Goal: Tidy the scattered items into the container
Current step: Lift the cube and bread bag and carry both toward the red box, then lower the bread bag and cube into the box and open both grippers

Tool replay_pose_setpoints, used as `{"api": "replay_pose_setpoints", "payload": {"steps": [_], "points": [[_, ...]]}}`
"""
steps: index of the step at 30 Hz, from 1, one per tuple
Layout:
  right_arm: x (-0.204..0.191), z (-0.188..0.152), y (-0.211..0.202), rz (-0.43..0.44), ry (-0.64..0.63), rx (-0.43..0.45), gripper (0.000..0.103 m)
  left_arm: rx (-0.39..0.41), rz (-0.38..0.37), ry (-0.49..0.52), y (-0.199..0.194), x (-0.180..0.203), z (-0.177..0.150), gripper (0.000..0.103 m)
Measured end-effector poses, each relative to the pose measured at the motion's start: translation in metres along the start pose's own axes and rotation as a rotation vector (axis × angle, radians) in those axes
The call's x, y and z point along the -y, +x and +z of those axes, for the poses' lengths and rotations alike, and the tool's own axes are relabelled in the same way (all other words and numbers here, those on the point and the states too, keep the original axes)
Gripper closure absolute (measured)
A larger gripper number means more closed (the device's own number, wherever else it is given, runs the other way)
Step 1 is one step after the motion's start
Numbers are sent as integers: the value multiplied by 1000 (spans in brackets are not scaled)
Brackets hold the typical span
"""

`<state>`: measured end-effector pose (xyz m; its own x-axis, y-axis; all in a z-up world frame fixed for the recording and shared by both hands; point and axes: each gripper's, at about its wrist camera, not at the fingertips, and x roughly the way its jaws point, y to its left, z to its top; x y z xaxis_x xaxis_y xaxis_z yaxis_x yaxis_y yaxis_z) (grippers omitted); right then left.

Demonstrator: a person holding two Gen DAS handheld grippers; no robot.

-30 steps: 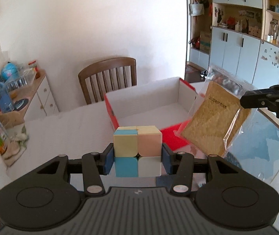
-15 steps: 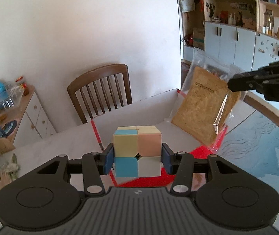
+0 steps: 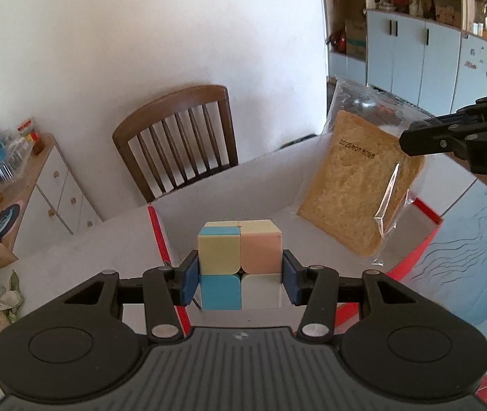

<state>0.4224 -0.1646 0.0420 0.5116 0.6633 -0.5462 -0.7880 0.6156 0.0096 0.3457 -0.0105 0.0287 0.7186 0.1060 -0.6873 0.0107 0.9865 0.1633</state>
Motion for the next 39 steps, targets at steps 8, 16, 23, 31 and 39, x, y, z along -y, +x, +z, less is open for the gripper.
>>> {"api": "replay_pose_setpoints", "payload": {"steps": [8, 16, 23, 31, 39], "points": [[13, -9, 34, 15, 42, -71, 0, -71, -21, 11, 39, -3, 3, 55], [19, -19, 62, 49, 92, -143, 0, -167, -46, 31, 71, -1, 2, 55], [22, -23, 81, 68, 130, -186, 0, -260, -47, 116, 98, 8, 3, 55], [25, -31, 99, 67, 155, -227, 0, -366, -76, 198, 123, 18, 3, 55], [21, -33, 108, 85, 95, -266, 0, -449, -100, 224, 136, 17, 6, 55]]}}
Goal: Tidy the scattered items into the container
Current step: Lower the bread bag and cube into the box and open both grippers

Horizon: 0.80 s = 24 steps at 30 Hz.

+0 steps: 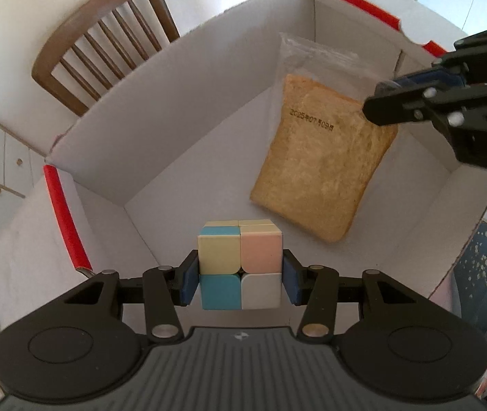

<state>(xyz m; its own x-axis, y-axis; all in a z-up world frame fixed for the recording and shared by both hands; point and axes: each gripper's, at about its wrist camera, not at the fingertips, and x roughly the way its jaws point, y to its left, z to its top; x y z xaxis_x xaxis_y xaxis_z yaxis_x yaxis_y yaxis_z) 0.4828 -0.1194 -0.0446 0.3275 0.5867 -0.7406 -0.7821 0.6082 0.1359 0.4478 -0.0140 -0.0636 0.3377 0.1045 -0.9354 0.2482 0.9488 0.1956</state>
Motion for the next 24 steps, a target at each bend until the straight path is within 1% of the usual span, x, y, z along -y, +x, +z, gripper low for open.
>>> {"api": "replay_pose_setpoints", "payload": {"steps": [4, 8, 11, 14, 18, 24], "points": [[-6, 3, 7, 10, -54, -52, 0, -31, -10, 11, 4, -3, 3, 55], [-8, 5, 16, 9, -64, -85, 0, -51, -10, 22, 6, -5, 6, 55], [-6, 5, 26, -1, -65, -131, 0, -65, 6, 24, 7, -6, 7, 54], [-5, 2, 33, -27, -77, -173, 0, -58, 13, 24, 7, -5, 7, 54], [-1, -1, 35, -27, -81, -187, 0, -53, 21, 5, 7, -7, 6, 52], [-11, -3, 32, -24, -138, -191, 0, -24, 24, -9, -2, -11, 6, 52]]}}
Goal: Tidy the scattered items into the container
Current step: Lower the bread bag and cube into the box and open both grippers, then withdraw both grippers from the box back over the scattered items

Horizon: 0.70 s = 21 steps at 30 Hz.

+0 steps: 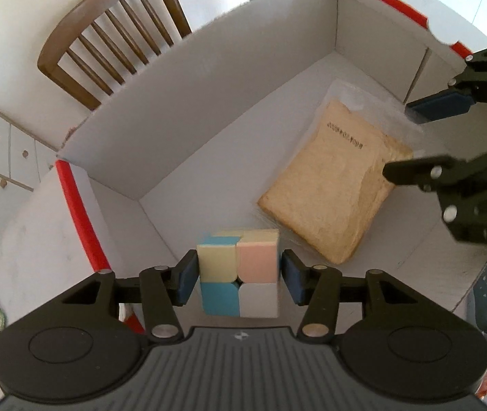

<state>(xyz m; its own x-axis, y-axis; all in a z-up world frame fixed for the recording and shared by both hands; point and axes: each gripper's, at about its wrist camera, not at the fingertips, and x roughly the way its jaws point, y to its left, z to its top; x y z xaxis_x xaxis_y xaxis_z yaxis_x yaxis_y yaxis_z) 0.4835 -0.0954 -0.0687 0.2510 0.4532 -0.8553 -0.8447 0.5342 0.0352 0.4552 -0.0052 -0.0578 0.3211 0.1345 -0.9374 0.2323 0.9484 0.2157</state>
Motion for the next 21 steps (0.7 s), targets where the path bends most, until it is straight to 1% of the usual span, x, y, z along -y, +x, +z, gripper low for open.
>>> {"api": "replay_pose_setpoints", "payload": {"steps": [2, 5, 15, 21], "points": [[-4, 1, -3, -11, -16, 8, 0, 21, 3, -5, -4, -4, 2, 51], [-5, 2, -12, -13, -14, 28, 0, 43, -2, -10, -13, -4, 1, 46], [-1, -1, -39, -37, -4, 62, 0, 112, 16, -36, -45, -5, -6, 46], [-9, -7, -61, -50, -12, 88, 0, 154, 25, -39, -70, 2, -17, 46]]}}
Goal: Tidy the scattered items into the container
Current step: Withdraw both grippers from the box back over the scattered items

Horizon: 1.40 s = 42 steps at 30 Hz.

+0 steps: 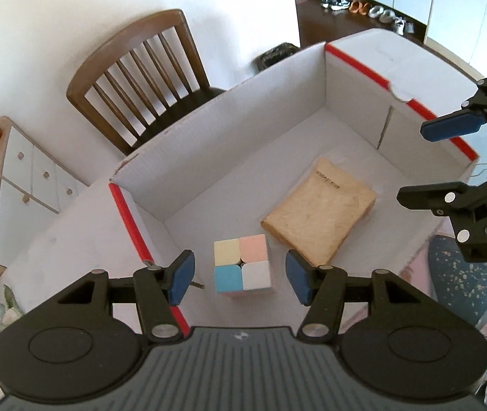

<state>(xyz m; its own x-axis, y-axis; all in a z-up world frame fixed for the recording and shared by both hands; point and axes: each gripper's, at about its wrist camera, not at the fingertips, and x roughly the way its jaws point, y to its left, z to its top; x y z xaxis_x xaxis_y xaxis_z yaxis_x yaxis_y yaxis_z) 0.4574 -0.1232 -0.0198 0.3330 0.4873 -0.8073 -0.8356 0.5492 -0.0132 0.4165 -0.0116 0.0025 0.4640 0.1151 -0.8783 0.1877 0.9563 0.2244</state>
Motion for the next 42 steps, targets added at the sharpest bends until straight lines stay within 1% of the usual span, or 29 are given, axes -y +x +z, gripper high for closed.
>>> {"api": "replay_pose_setpoints", "payload": {"steps": [14, 22, 29, 32, 36, 39, 42], "points": [[-17, -18, -50, -28, -15, 45, 0, 69, -1, -10, -52, 13, -32, 46], [-30, -38, -70, -37, -13, 51, 0, 111, -13, -23, -73, 15, -53, 46], [-37, -56, -84, -46, 9, 58, 0, 132, -21, -6, -84, 25, -72, 46], [-42, -66, -91, -54, -1, 68, 0, 135, -26, -5, -86, 29, -82, 46], [-43, -79, -95, -55, 10, 59, 0, 132, -36, -14, -88, 33, -97, 46], [-46, -90, -96, -52, 17, 50, 0, 132, -31, -20, -89, 37, -109, 46], [-49, -100, -98, -57, 25, 42, 0, 130, -37, -47, -90, 40, -122, 46]]}}
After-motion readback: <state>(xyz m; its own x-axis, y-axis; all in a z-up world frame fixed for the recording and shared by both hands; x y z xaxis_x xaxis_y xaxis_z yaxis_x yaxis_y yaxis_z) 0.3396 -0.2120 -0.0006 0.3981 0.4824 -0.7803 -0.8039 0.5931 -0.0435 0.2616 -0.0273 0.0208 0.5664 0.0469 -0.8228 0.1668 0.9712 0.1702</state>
